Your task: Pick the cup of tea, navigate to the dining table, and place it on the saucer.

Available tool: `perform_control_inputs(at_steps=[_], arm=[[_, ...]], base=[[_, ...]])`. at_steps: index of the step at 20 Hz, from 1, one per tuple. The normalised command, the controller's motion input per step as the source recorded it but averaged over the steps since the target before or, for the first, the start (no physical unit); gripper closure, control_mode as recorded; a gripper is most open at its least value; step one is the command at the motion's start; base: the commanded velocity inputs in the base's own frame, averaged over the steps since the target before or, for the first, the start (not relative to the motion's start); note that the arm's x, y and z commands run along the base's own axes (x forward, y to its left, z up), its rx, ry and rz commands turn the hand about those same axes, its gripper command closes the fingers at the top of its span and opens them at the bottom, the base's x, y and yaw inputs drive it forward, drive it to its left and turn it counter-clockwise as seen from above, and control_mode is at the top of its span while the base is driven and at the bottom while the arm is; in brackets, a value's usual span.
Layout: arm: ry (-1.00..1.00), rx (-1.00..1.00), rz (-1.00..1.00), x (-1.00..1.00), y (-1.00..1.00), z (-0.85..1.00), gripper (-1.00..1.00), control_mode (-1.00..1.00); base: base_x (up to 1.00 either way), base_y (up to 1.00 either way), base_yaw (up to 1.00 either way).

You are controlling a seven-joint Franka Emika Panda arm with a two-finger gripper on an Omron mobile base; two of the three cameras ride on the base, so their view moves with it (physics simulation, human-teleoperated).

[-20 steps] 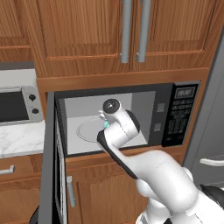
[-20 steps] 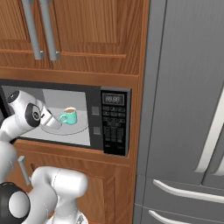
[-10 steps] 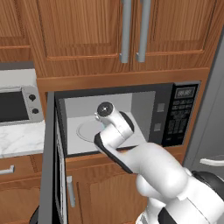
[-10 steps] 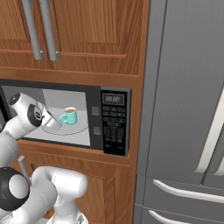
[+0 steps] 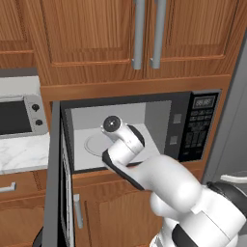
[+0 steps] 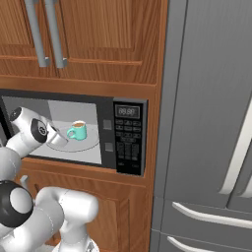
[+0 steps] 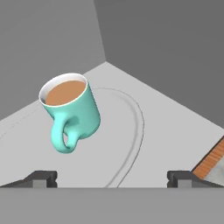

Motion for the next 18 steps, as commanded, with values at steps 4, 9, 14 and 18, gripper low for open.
perform_control_inputs(at_steps=[4, 9, 14, 18], arm=[[0.0, 0.0, 0.0, 0.08, 0.11, 0.0, -1.0, -1.0], [0.01, -0.02, 0.0, 0.04, 0.09, -0.01, -1.0, -1.0], [0.0, -0.01, 0.0, 0.0, 0.02, 0.0, -1.0, -1.0], [0.0, 0.0, 0.0, 0.0, 0.0, 0.0, -1.0, -1.0]], base=[[0.0, 0.0, 0.0], [0.0, 0.0, 0.0], [0.0, 0.0, 0.0], [0.0, 0.0, 0.0]])
